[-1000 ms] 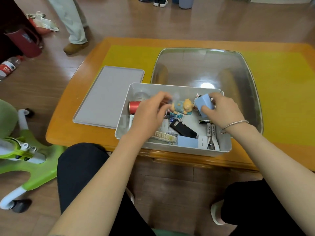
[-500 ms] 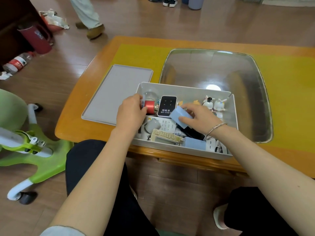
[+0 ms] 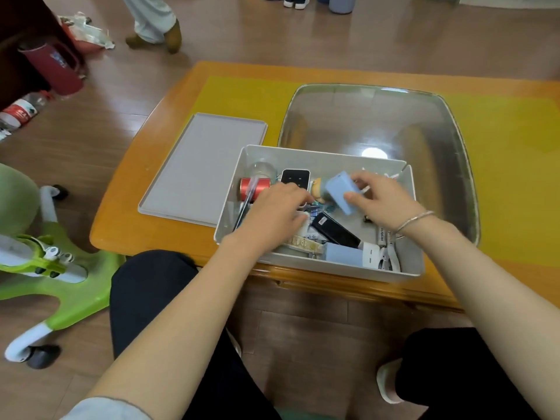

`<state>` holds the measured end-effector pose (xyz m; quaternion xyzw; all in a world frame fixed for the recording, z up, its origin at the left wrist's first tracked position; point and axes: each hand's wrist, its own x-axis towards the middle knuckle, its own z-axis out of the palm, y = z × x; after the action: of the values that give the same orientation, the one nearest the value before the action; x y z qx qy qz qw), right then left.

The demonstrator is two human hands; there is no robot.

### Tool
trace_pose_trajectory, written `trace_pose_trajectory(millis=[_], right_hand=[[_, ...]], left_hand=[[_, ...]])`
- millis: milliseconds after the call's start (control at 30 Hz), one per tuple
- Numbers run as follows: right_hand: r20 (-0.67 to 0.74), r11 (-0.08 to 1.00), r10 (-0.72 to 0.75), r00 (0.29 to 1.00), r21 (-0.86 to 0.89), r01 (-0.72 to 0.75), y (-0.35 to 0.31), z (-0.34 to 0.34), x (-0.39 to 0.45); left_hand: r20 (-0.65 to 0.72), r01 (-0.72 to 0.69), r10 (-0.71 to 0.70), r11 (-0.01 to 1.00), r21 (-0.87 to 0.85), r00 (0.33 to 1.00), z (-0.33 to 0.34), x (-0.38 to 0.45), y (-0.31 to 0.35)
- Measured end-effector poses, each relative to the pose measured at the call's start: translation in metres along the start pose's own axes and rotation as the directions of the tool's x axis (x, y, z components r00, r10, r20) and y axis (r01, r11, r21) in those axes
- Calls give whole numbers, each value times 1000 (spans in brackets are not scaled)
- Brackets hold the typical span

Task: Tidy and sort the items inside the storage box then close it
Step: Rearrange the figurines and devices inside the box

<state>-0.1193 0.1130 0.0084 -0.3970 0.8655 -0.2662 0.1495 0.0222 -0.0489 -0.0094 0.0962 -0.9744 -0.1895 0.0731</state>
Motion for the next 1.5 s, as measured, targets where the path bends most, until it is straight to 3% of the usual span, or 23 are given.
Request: trace_pose_trajectory(millis=[167,367,533,767,933,1067,1167,1267,1400,1500], right_hand=[[-115,999,17,993,-46,-22,31,-29,-22],[-202,998,67,977,21,-64,48,-17,-35],[-230,997,52,972,64,-38,56,-12,-33],[-287,997,73,955,46,-63,53,-2,-35],[-325,993,115,939,52,-104,49,4,-35],[-346,997,65,936,-25,-78,47,4,-34],[-349,990,7,937,-127,-55,43,3,-33],[-323,979,-27,946,-201,-41,37,3,-30],[-239,983,-73,968,-184,29,27,7,-27],[-172,982,-117,978,-164,89,22,8,-26]], left_hand=[[295,-171,129,978,122,947,26,27,24],[416,-303,167,909,287,894,43,45,34],[444,-308,176,920,244,878,42,51,31],[327,-338,249,906,253,912,36,47,33],[130,-192,176,974,118,976,13,30,26],[-38,32,-31,999,19,999,-19,8,0],[-129,259,-258,966,-10,957,-35,-4,-27],[-161,380,-375,925,-1,913,-38,-8,-39],[-193,455,-432,886,94,881,-31,-11,-37],[-267,455,-396,864,214,878,-28,-3,-29]])
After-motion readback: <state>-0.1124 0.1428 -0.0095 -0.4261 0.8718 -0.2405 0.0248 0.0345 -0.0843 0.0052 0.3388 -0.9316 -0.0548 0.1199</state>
